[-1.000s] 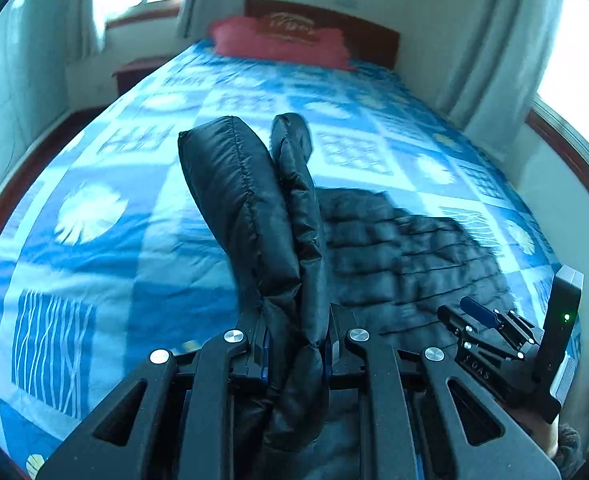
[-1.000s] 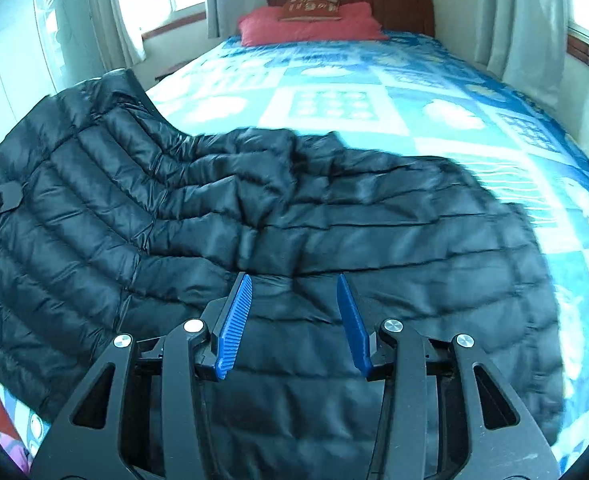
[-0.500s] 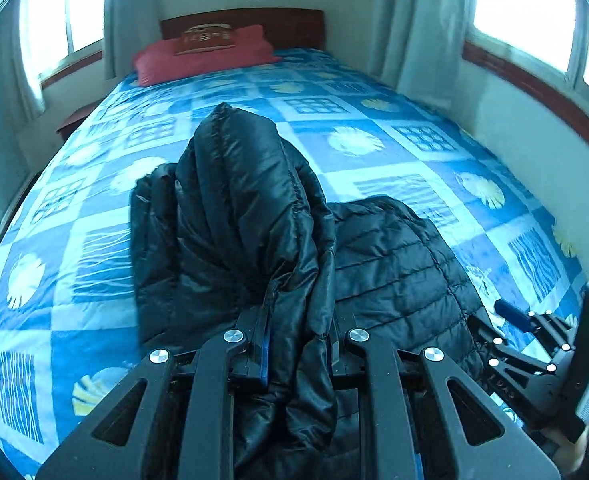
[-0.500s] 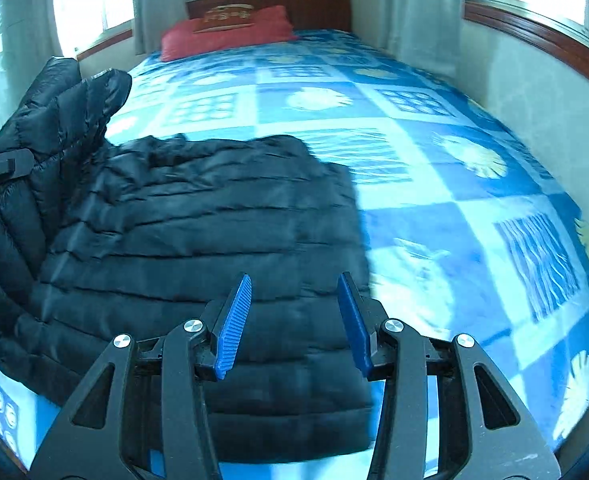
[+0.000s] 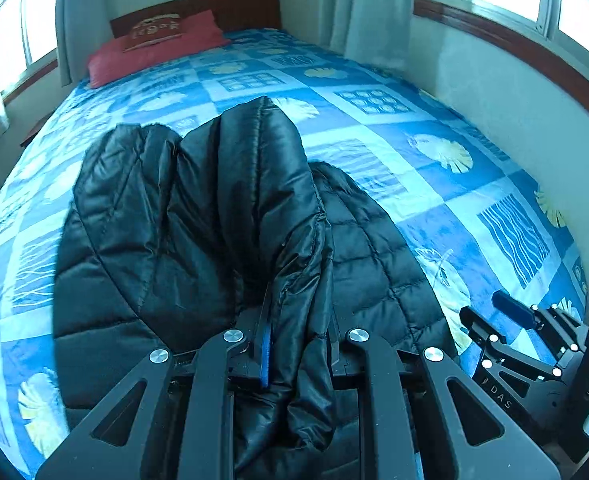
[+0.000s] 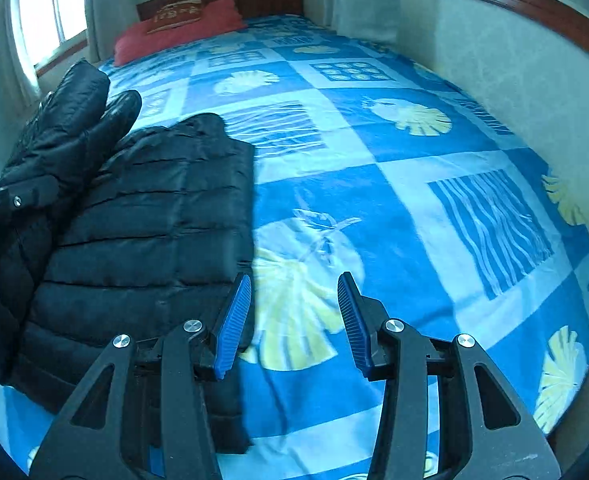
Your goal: Fold large clothes
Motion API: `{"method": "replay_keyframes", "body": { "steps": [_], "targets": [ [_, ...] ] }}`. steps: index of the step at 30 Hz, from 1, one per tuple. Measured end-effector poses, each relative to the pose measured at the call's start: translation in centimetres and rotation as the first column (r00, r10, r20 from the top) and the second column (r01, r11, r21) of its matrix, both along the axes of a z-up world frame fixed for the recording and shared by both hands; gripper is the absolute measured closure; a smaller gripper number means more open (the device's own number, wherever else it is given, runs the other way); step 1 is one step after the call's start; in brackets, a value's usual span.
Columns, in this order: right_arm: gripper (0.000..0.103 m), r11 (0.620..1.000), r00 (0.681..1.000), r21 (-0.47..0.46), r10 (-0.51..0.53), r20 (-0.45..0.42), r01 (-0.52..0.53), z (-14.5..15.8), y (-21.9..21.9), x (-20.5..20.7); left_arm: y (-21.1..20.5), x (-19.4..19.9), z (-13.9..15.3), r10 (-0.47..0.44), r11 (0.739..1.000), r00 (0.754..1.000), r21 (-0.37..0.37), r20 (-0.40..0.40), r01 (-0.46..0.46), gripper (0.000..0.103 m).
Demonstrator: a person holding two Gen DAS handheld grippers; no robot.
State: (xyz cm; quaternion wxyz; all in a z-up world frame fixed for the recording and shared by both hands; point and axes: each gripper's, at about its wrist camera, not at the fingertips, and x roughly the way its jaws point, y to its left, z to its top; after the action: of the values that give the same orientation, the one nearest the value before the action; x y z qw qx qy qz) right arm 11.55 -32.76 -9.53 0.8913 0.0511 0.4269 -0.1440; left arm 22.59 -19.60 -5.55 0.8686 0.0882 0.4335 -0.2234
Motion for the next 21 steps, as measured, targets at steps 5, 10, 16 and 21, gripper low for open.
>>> {"method": "replay_keyframes", "body": {
  "steps": [5,10,16,21],
  "targets": [
    [0.058,1.0,0.999,-0.014,-0.014,-0.036,0.014,-1.1,-0.7,-0.2,-1.6,-0.1,-1.7,-0.019,1.0,1.0,-0.003,-0.024,0.019,0.086],
    [0.058,0.999,0.998,-0.035,-0.012,-0.064,0.01,-2.0,-0.7,-0.3,-2.1,-0.1,-2.5,-0.02,1.0,0.999,-0.01,-0.036,0.02,0.086],
    [0.058,0.999,0.997,-0.047,-0.01,-0.073,0.007,-2.1,-0.4,-0.6,-2.0,-0.3,-2.2,-0.019,1.0,0.999,-0.017,-0.034,0.019,0.084],
    [0.057,0.999,0.998,-0.054,-0.01,-0.069,0.006,-1.8,-0.2,-1.0,-2.2,-1.3,-1.4,-0.031,0.999,0.999,-0.021,-0.015,0.031,0.079]
  ]
}}
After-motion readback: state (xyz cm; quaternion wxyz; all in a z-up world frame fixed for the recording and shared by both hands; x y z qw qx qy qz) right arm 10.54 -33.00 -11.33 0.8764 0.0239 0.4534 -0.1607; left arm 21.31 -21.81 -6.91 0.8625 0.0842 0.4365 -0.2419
